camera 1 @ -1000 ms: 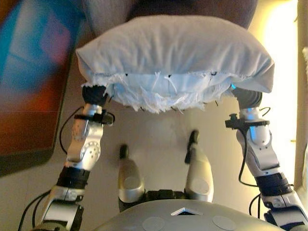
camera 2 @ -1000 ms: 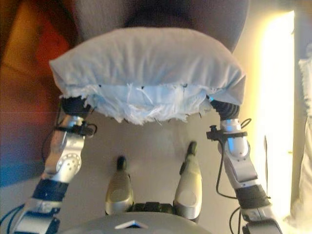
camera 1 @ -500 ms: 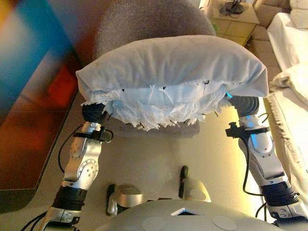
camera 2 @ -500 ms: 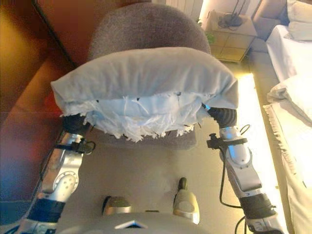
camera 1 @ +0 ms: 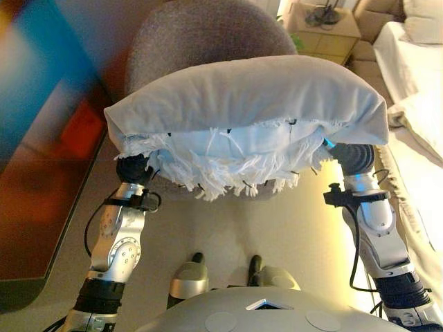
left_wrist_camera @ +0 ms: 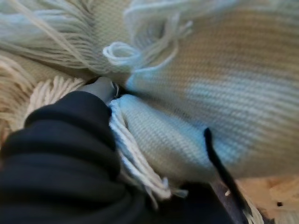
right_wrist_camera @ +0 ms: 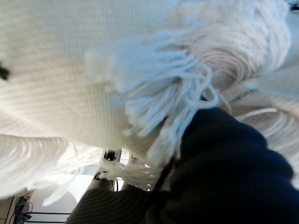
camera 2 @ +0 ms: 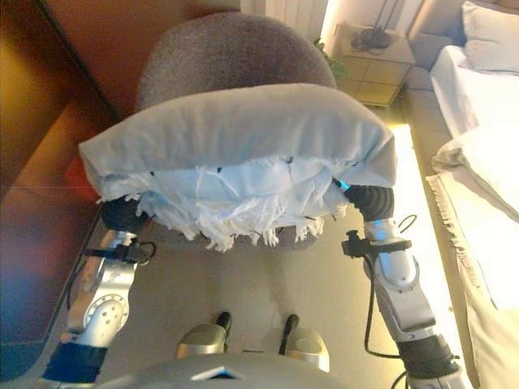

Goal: Pick up the cushion and take it to the sofa

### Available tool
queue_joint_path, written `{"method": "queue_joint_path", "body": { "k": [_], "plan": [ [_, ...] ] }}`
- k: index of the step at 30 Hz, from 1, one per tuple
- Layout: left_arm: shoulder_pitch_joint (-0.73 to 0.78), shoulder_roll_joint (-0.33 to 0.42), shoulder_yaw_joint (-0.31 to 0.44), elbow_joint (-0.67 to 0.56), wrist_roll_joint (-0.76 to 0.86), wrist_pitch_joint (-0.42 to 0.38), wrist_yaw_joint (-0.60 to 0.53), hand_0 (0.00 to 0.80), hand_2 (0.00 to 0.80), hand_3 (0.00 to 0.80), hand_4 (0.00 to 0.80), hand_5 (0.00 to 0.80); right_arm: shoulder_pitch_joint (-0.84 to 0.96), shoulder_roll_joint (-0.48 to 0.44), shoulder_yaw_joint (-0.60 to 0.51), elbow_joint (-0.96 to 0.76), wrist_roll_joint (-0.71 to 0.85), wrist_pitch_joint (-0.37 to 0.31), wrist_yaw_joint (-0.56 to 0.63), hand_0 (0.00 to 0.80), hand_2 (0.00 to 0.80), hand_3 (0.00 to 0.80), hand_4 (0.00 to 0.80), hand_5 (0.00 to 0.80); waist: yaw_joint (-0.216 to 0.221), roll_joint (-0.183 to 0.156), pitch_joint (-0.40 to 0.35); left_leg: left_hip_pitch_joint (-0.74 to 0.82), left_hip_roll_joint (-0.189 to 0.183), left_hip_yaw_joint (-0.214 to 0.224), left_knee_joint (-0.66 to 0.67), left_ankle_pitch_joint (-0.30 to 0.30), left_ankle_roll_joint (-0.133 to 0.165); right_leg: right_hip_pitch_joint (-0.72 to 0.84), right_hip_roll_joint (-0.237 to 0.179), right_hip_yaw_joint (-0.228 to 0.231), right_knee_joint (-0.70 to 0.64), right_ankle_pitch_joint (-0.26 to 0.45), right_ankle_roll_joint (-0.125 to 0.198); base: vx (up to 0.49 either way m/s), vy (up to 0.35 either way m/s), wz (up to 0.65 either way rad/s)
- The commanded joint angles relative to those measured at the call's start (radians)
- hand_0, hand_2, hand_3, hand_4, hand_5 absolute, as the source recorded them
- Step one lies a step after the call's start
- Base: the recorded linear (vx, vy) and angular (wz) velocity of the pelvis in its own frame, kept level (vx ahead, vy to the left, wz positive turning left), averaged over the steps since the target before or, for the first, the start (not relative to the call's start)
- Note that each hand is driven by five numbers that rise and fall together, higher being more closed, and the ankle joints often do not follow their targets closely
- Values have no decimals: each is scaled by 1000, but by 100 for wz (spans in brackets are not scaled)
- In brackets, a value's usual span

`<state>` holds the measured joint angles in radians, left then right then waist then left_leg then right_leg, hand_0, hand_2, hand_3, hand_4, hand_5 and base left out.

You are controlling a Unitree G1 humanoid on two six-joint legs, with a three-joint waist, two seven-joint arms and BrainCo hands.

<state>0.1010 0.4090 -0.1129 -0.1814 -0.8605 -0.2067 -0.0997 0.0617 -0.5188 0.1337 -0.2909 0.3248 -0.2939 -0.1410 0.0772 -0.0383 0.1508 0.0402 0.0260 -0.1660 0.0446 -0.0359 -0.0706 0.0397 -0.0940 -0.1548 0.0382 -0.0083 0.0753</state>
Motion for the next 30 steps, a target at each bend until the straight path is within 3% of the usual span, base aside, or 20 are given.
{"method": "queue_joint_path", "body": {
  "k": [1,3,5,8,10,11,13,15,17,18,20,22,25,26,27,28,30],
  "plan": [
    [-153,-26,-75,-102,-36,-50,-38,800,800,800,800,800,-102,-6,32,-91,-50,-63,21,800,800,800,800,800,39,1,-28,-136,11,19,-132,222,-33,85,115,-2,103,-132,-19,458,129,1],
    [-130,-21,-73,-108,-49,-68,-36,800,800,800,800,800,-87,-17,26,-101,-31,-67,35,800,800,800,800,800,45,3,-11,-175,56,11,-132,255,-55,96,115,6,128,-160,-33,512,167,-4],
    [-99,-20,-53,-112,-63,-86,-41,800,800,800,800,800,-76,-29,11,-102,1,-79,71,800,800,800,800,800,49,2,-2,-205,99,3,-132,250,-64,103,105,19,161,-193,-42,562,224,-13],
    [-90,-20,-40,-107,-69,-109,-21,800,800,800,800,800,-65,-46,-11,-106,56,-85,138,800,800,800,800,800,41,1,1,-217,161,55,-132,234,-57,127,78,36,223,-249,-36,665,313,-10],
    [-111,-12,-40,-104,-67,-109,-19,800,800,800,800,800,-83,-48,-3,-99,54,-93,128,800,800,800,800,800,34,-3,-12,-194,166,121,-123,228,-49,139,35,16,273,-237,5,676,372,-26],
    [-120,-11,-47,-105,-52,-108,-5,800,800,800,800,800,-89,-40,3,-92,53,-98,122,800,800,800,800,800,33,-8,-15,-196,158,148,-111,225,-43,147,13,9,314,-215,22,700,333,-30],
    [-131,6,-64,-93,-29,-109,20,800,800,800,800,800,-101,-24,25,-81,72,-107,95,800,800,800,800,800,50,-34,-28,-205,84,121,-42,182,5,175,-23,28,386,-96,79,691,282,-33],
    [-143,20,-69,-92,15,-107,16,800,800,800,800,800,-98,-10,42,-95,58,-106,63,800,800,800,800,800,61,-53,-46,-218,26,120,7,144,45,173,-38,37,438,-7,105,602,212,-34],
    [-148,35,-78,-98,23,-89,14,800,800,800,800,800,-86,21,67,-105,9,-111,34,800,800,800,800,800,52,-48,-59,-193,-18,111,10,120,79,111,-6,81,515,73,108,597,193,17],
    [-158,42,-74,-93,13,-71,9,800,800,800,800,800,-83,30,73,-106,2,-107,26,800,800,800,800,800,44,-53,-62,-173,-41,112,0,112,90,87,6,82,515,81,110,523,152,31],
    [-182,50,-81,-73,9,-66,-4,800,800,800,800,800,-78,46,84,-93,-14,-108,21,800,800,800,800,800,31,-48,-75,-149,-65,118,-16,105,99,43,43,67,468,96,107,499,131,54],
    [-180,45,-76,-71,9,-57,-25,800,800,800,800,800,-87,54,78,-67,-14,-98,24,800,800,800,800,800,26,-38,-81,-110,-85,122,-34,100,104,-3,32,23,420,101,102,462,95,36],
    [-170,34,-76,-76,1,-38,-30,800,800,800,800,800,-81,54,71,-55,-5,-100,27,800,800,800,800,800,-10,-16,-64,-42,-97,85,-49,86,102,-86,46,26,291,64,66,486,-4,7],
    [-169,28,-81,-75,0,-31,-34,800,800,800,800,800,-73,55,69,-57,-15,-99,24,800,800,800,800,800,-20,-16,-60,-31,-105,74,-45,75,104,-95,30,30,223,76,59,509,-95,24],
    [-170,14,-88,-73,4,-22,-45,800,800,800,800,800,-65,54,62,-55,-20,-99,24,800,800,800,800,800,-42,-23,-49,-3,-119,67,-30,34,109,-154,-17,51,122,137,69,498,-97,42],
    [-169,10,-89,-73,7,-20,-47,800,800,800,800,800,-62,53,60,-56,-19,-98,24,800,800,800,800,800,-50,-21,-43,8,-119,62,-23,19,111,-154,-22,52,100,151,73,610,-147,35],
    [-152,-3,-81,-78,10,-10,-74,800,800,800,800,800,-47,43,35,-44,3,-105,34,800,800,800,800,800,-77,-31,-27,50,-140,38,12,-55,119,-216,-75,93,-58,271,109,629,-188,52]
  ]
}}
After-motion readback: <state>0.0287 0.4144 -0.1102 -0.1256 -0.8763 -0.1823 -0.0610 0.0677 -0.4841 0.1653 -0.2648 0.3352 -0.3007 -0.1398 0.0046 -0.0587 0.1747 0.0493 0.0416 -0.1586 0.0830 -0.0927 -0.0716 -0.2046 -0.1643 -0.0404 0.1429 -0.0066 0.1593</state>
